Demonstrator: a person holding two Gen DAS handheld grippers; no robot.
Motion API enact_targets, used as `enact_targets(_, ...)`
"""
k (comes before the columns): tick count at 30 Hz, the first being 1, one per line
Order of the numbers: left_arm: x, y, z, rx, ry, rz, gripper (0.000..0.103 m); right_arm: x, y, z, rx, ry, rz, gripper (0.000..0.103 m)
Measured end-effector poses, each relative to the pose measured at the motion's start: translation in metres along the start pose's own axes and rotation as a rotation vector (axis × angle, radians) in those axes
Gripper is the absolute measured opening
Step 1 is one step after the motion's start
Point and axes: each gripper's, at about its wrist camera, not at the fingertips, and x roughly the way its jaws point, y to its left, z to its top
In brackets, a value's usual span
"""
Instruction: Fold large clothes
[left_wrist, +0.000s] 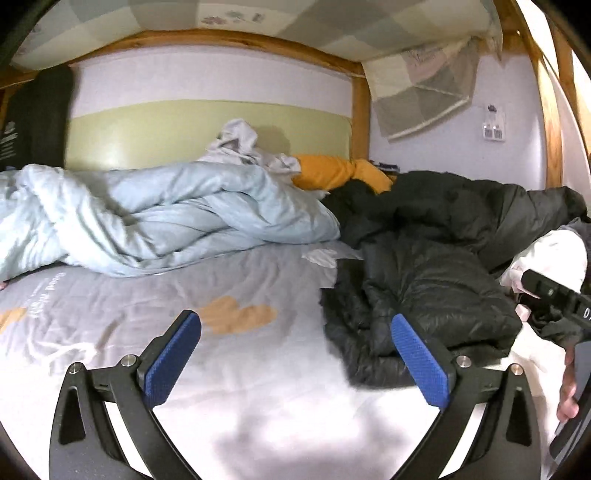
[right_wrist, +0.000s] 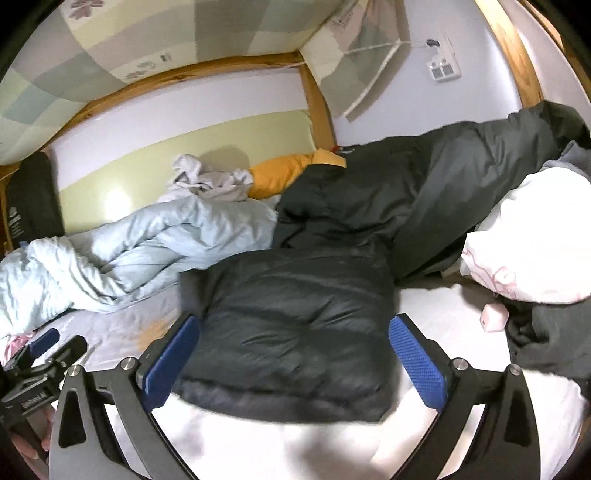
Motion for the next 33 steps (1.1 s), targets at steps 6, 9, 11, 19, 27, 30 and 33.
enact_targets(6, -0.044, 0.026, -0.029, -0.014, 0.009, 0.045, 0.103, -0.037, 0.04, -0.037, -0.03, 0.015, 0.038, 0.103)
enact_targets(9, -0.051, 0.034, -0.052, -0.024, 0.027, 0.073, 0.103, -0.048, 0.057, -0.058, -0.056, 0.034, 0.014, 0.103)
enact_targets(11, -0.051, 0.037, -0.065, -0.028, 0.039, 0.087, 0.103, -0.054, 0.059, -0.069, -0.028, 0.027, -0.034, 0.103)
enact_targets(19, -0.046, 0.049, -0.091, -0.066, 0.026, 0.172, 0.103, -0.043, 0.075, -0.096, -0.114, 0.003, -0.063, 0.103)
enact_targets(27, -0.052, 0.046, -0.093, -0.047, -0.012, 0.213, 0.103, -0.008, 0.092, -0.125, -0.23, 0.063, -0.067, 0.103)
enact_targets(30, -0.053, 0.036, -0.093, 0.002, -0.023, 0.223, 0.103, -0.013, 0.092, -0.126, -0.232, 0.038, -0.071, 0.103)
enact_targets(33, -0.054, 0.026, -0.093, 0.052, -0.036, 0.236, 0.103, -0.012, 0.089, -0.126, -0.214, 0.039, -0.067, 0.103)
